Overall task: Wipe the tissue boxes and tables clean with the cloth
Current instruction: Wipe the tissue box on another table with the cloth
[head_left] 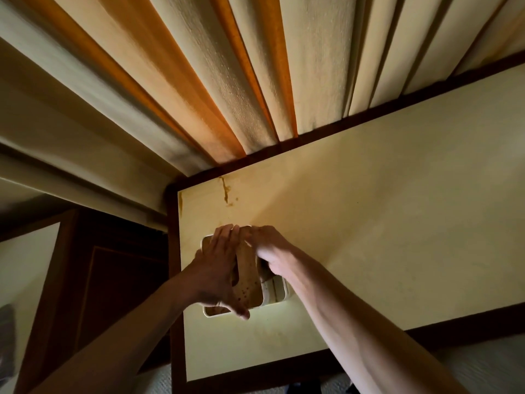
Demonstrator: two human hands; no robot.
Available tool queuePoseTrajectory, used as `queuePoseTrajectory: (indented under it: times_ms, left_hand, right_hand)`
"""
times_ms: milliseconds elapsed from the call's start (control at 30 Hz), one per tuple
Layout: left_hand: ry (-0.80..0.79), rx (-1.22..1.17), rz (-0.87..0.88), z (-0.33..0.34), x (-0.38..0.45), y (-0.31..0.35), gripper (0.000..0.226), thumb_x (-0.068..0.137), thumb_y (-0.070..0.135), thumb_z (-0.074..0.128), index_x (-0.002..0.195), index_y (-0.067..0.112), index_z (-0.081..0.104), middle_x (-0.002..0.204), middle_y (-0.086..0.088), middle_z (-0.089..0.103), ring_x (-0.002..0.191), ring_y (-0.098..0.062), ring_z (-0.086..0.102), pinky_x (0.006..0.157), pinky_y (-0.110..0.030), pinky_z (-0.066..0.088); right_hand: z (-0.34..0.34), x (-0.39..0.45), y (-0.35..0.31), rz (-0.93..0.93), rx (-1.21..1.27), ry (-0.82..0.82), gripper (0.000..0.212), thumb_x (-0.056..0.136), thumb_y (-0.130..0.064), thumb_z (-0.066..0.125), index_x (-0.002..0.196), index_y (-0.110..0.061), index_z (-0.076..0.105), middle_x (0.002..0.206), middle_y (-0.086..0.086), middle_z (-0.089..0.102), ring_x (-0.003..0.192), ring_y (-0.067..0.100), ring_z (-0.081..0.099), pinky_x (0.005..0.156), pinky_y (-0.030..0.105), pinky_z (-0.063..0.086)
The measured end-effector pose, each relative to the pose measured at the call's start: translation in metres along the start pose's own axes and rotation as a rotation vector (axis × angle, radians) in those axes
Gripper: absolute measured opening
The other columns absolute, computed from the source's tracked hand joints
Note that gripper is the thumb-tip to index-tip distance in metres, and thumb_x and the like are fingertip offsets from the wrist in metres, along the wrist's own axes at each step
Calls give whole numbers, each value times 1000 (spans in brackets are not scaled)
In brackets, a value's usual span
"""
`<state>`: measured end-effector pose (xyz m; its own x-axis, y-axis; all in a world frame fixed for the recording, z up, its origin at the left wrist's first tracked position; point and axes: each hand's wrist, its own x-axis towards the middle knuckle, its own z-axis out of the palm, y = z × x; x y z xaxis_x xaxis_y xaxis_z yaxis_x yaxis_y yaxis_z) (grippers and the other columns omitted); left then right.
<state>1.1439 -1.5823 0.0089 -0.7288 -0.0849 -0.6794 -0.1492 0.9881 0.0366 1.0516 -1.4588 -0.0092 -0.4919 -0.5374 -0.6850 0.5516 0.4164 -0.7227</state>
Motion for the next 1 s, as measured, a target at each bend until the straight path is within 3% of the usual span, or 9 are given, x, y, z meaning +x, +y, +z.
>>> queuePoseTrajectory:
  times_ms: [67, 200, 300, 400, 533, 700, 800, 900, 1000]
  left_hand:
    - [27, -29, -7, 1, -2, 2, 167, 43, 83, 79, 144, 26, -42, 150, 9, -48, 137, -18, -44, 124, -51, 6]
    - [52, -64, -4, 6, -5, 3, 167, 41, 85, 77, 148, 25, -35, 157, 8, -39, 142, -19, -39, 123, -52, 11]
    - [59, -86, 1, 12, -11, 4, 167, 40, 87, 75, 149, 24, -35, 157, 8, -38, 143, -19, -38, 123, -53, 11]
    - [72, -116, -10, 18, -20, 8, 168, 38, 87, 75, 149, 25, -34, 158, 9, -36, 148, -21, -29, 121, -54, 21]
    - [79, -148, -28, 26, -25, 12, 170, 33, 92, 70, 150, 23, -32, 158, 11, -33, 151, -23, -19, 117, -56, 28]
    - [50, -124, -32, 32, -28, 15, 170, 31, 96, 65, 148, 24, -35, 157, 10, -38, 148, -21, -27, 119, -58, 25]
    - [-5, -99, -58, 30, -30, 19, 170, 33, 93, 67, 144, 23, -42, 150, 9, -49, 139, -17, -41, 121, -58, 16]
    - [-47, -88, -80, 26, -30, 24, 171, 40, 86, 75, 142, 21, -44, 146, 9, -54, 130, -18, -48, 121, -58, 8]
    - [-79, -84, -100, 24, -31, 28, 172, 41, 82, 78, 140, 19, -47, 139, 8, -58, 127, -18, -51, 120, -56, 3]
  right_hand:
    - [7, -4, 8, -76, -105, 87, 27, 98, -21, 43, 107, -8, 64, 111, 10, 66, 98, 25, 61, 87, 40, 53]
    - [19, -35, 20, -191, -105, 273, 32, 94, -35, 34, 81, -27, 63, 95, -3, 67, 96, 23, 64, 88, 48, 52]
    - [12, -56, 31, -192, 91, 205, 29, 92, -29, 37, 89, -32, 66, 96, -2, 68, 91, 22, 66, 84, 47, 56]
    - [-2, -77, 42, -173, 171, 143, 32, 102, -18, 44, 91, -28, 72, 96, 12, 70, 81, 21, 65, 73, 37, 52]
    - [-23, -106, 53, -230, 280, 131, 40, 100, -6, 45, 87, -32, 73, 94, 8, 73, 89, 22, 68, 82, 35, 51]
    - [-44, -133, 67, -231, 313, 141, 28, 100, -7, 49, 110, -24, 69, 101, -7, 75, 99, 8, 68, 84, 21, 48]
    - [-42, -134, 78, -183, 253, 154, 24, 101, -16, 49, 109, -28, 68, 103, -5, 74, 105, 13, 66, 92, 28, 49]
    - [-27, -126, 89, -131, 171, 96, 21, 103, -22, 46, 105, -17, 67, 112, 16, 67, 112, 33, 58, 104, 46, 42]
    - [-7, -114, 90, -113, 63, 45, 26, 105, -23, 41, 107, -9, 62, 95, 13, 67, 87, 27, 62, 87, 29, 48]
